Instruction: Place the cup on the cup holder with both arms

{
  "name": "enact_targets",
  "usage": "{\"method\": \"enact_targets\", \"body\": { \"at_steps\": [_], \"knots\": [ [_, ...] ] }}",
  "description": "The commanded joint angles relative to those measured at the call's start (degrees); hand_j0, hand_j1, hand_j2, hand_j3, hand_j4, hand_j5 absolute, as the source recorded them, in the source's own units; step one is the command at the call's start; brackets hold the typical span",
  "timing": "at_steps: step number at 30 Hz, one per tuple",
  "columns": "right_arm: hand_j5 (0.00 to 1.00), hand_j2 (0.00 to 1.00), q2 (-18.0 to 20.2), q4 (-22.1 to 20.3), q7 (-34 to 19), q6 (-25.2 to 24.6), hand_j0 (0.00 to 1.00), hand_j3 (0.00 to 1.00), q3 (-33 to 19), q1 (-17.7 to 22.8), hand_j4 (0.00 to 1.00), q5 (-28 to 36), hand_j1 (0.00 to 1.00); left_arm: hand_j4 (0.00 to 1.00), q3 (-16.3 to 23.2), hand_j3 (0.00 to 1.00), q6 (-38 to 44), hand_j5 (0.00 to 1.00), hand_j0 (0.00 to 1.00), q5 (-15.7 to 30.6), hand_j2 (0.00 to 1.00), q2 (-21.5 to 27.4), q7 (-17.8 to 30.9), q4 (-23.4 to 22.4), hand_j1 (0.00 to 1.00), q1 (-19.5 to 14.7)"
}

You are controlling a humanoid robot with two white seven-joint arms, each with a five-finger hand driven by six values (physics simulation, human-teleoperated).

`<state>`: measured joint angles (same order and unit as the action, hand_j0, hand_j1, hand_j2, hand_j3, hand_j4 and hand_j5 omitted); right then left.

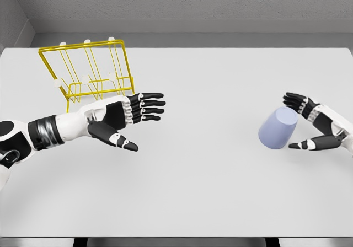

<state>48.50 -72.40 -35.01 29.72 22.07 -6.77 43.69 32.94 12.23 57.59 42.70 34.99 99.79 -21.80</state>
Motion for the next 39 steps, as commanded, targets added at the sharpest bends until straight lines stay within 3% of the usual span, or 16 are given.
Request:
{"method": "enact_targets", "body": {
  "at_steps": [1, 16, 19, 39],
  "knots": [
    [1.00, 1.00, -0.51, 0.06, 0.01, -0.01, 1.00, 1.00, -0.01, 0.00, 1.00, 0.43, 1.00, 1.00, 0.02, 1.00, -0.02, 1.00, 1.00, 0.42, 1.00, -0.16, 0.01, -0.03, 1.00, 0.00],
    [1.00, 1.00, -2.62, 1.12, 0.01, 2.01, 1.00, 1.00, 1.31, 0.00, 1.00, 0.25, 1.00, 1.00, 0.19, 1.00, 1.13, 1.00, 1.00, 0.16, 1.00, -2.62, 0.01, -2.40, 1.00, 0.35],
    [1.00, 1.00, -2.71, 1.38, 0.01, 2.10, 1.00, 1.00, 1.48, 0.09, 1.00, 0.25, 1.00, 1.00, -0.33, 1.00, 0.60, 1.00, 1.00, -4.68, 1.00, -4.82, 0.01, -3.63, 1.00, 2.20],
    [0.97, 0.97, -5.34, 1.91, 0.01, 2.01, 0.97, 0.97, 2.18, -0.70, 0.97, -0.27, 0.97, 1.00, -0.60, 1.00, 0.51, 1.00, 1.00, -6.26, 1.00, -4.03, 0.01, -3.63, 1.00, 1.85]
  ]
}}
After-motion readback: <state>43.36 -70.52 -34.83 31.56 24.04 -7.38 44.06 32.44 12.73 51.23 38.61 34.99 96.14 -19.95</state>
